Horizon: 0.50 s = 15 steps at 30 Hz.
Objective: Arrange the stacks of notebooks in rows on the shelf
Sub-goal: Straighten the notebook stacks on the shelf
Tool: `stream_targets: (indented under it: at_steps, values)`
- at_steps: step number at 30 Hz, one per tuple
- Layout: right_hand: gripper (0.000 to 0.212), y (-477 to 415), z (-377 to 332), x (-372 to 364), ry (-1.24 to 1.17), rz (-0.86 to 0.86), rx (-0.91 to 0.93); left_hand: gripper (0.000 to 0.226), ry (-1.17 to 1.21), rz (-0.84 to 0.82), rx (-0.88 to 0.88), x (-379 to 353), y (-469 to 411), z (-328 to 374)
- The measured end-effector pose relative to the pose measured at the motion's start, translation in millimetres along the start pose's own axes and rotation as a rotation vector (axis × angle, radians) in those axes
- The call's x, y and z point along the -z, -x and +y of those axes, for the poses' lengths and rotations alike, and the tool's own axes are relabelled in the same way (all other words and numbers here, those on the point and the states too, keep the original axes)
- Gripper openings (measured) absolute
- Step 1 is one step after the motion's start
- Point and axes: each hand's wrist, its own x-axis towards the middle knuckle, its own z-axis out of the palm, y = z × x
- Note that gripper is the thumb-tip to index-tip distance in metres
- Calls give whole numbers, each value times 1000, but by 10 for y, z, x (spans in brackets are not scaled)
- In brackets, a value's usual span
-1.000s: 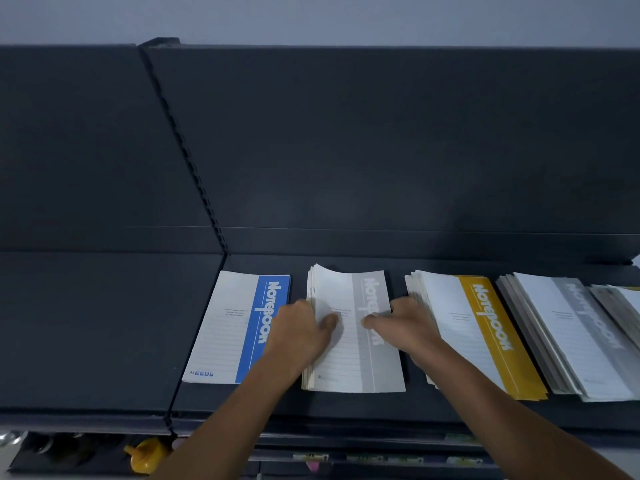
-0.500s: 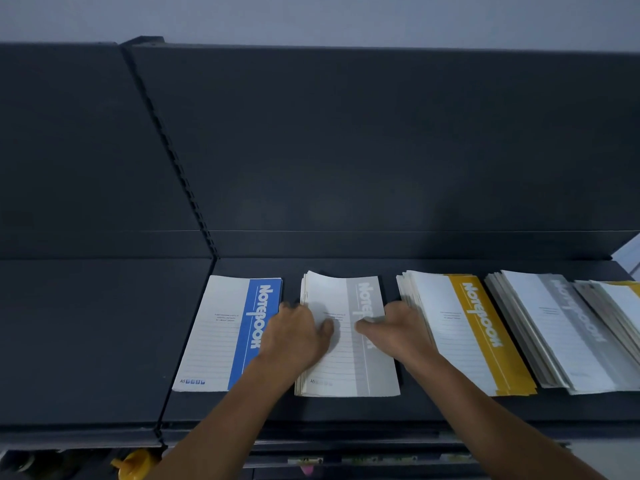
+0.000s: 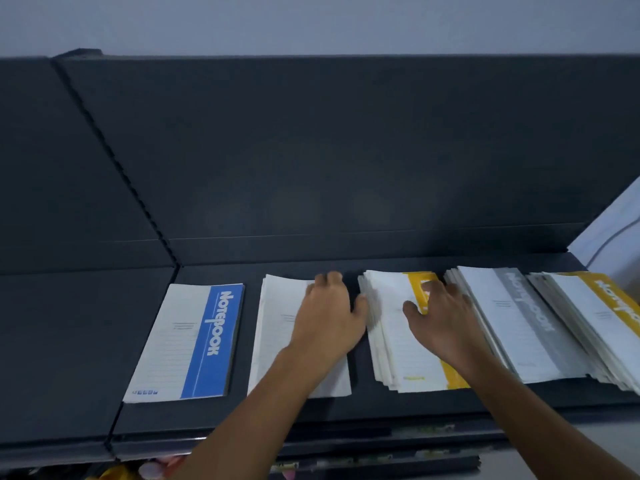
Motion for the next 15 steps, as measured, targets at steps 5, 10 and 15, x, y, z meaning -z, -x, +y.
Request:
stream_targets:
  at_steps: [5, 10, 15]
  values:
    - [58, -90, 340, 81, -88, -175, -34, 60, -4, -188, 178, -516, 21, 386]
    - [42, -163, 497, 88, -269, -297, -104, 66, -95, -177, 374, -799, -64, 483]
    - [29, -155, 575, 104, -331, -353, -83, 75, -19, -247, 534, -861, -166, 556]
